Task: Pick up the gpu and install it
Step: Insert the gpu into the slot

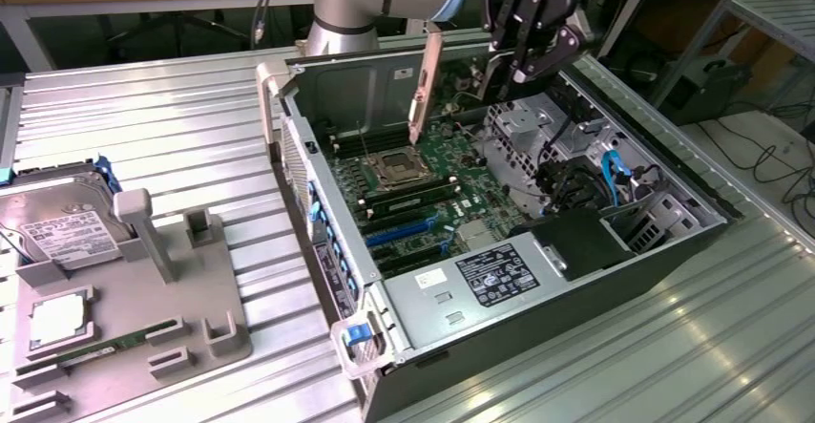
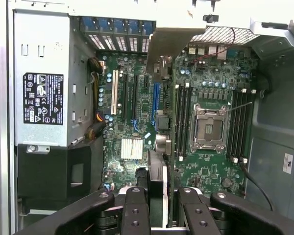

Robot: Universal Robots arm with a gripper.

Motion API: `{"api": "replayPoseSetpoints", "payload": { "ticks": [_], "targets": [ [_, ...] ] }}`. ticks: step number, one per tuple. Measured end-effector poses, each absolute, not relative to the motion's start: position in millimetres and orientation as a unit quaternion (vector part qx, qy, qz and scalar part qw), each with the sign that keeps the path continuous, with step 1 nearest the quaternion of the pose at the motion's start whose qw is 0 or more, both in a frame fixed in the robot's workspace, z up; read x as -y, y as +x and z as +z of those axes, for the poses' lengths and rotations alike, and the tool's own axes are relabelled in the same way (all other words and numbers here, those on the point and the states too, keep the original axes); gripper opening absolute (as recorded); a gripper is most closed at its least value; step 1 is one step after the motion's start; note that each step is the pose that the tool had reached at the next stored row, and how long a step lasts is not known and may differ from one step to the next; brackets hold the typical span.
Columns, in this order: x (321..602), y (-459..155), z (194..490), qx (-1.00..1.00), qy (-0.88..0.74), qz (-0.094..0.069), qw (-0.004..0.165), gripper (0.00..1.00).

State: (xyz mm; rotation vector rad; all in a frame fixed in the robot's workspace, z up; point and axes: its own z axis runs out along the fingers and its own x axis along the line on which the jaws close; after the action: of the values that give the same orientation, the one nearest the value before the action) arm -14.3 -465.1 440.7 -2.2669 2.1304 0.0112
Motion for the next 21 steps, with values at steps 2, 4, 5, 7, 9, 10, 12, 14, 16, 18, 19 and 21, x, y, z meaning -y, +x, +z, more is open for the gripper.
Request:
{"api": "replayPoseSetpoints", "payload": {
  "ticks": [2,4,5,7,9,10,12,14,16,18,19,21],
  "targets": [
    [465.1,-14.3,439.5,-0.685,-0.729,0.003,0.016,0.28],
    [465.1,-14.3,438.5,-0.685,-0.729,0.003,0.016,0.28],
    [465.1,-14.3,438.0,-0.685,-0.729,0.003,0.016,0.28],
    [465.1,-14.3,437.0,-0.685,-0.729,0.003,0.016,0.28],
    [465.1,-14.3,436.0,-0.685,-0.729,0.003,0.016,0.28],
    [465.1,-14.3,435.5,-0.685,-0.729,0.003,0.016,0.28],
    [465.1,-14.3,434.4,-0.685,-0.729,0.003,0.016,0.28],
    [465.1,-14.3,433.4,-0.685,-0.729,0.003,0.016,0.28],
    [465.1,-14.3,432.4,-0.685,-0.729,0.003,0.016,0.28],
    [465.1,-14.3,431.4,-0.685,-0.729,0.003,0.016,0.28],
    [465.1,-14.3,430.9,-0.685,-0.729,0.002,0.016,0.28],
    [465.1,-14.3,429.9,-0.685,-0.729,0.002,0.017,0.28]
  ]
}}
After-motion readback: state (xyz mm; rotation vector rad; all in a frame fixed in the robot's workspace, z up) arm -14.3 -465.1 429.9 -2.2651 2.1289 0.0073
